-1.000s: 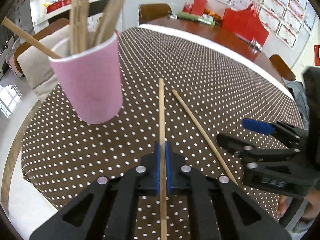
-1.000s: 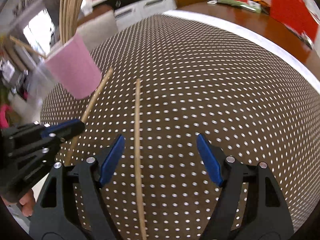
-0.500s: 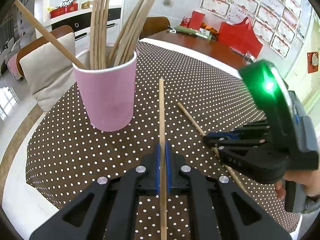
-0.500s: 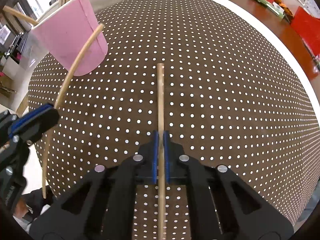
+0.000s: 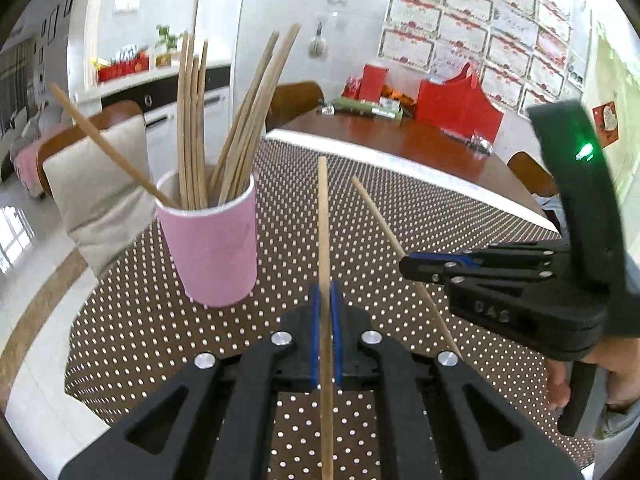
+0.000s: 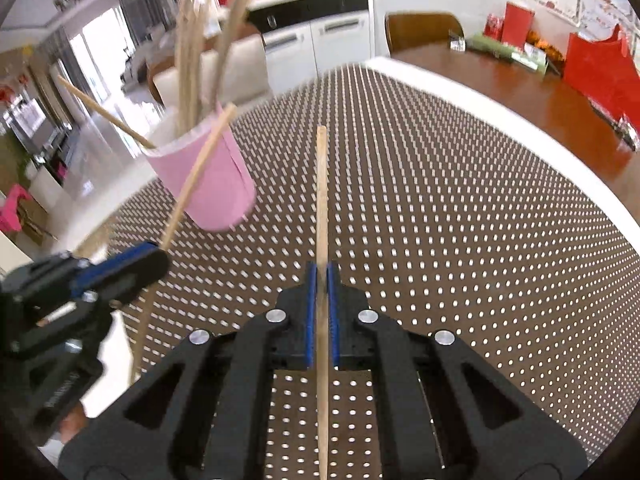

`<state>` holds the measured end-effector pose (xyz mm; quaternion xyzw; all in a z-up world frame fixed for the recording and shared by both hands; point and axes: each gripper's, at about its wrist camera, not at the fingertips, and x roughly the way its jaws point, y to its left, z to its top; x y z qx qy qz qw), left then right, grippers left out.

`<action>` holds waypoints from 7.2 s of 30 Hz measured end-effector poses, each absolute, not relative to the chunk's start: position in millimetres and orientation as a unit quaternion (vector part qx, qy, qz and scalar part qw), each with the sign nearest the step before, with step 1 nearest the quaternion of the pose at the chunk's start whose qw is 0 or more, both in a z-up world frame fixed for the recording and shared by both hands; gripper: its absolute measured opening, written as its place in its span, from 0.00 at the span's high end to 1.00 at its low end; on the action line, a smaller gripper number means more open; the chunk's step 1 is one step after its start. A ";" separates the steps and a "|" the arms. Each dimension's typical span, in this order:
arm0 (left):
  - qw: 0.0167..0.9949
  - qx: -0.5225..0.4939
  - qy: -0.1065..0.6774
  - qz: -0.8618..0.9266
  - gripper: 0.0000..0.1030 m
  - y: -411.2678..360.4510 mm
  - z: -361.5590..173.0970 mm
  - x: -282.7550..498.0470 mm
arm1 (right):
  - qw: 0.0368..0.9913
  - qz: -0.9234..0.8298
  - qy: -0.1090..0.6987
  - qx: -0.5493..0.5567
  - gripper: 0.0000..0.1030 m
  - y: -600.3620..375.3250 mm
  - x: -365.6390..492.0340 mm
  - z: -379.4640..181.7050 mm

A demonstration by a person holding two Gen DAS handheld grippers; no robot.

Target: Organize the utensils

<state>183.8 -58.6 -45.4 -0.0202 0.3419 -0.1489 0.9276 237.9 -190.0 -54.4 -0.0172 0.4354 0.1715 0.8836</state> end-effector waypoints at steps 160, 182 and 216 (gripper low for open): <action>0.998 0.028 0.007 -0.054 0.28 -13.1 83.4 13.1 | 0.998 0.055 0.033 0.027 0.13 -170.3 34.5 36.6; 0.997 0.030 0.003 -0.072 0.28 -24.5 83.0 9.6 | 0.998 0.040 0.035 0.036 0.11 -178.2 26.4 33.7; 0.997 0.039 0.006 -0.073 0.28 -32.3 78.8 10.1 | 0.997 0.039 0.043 0.043 0.11 -177.6 31.0 28.6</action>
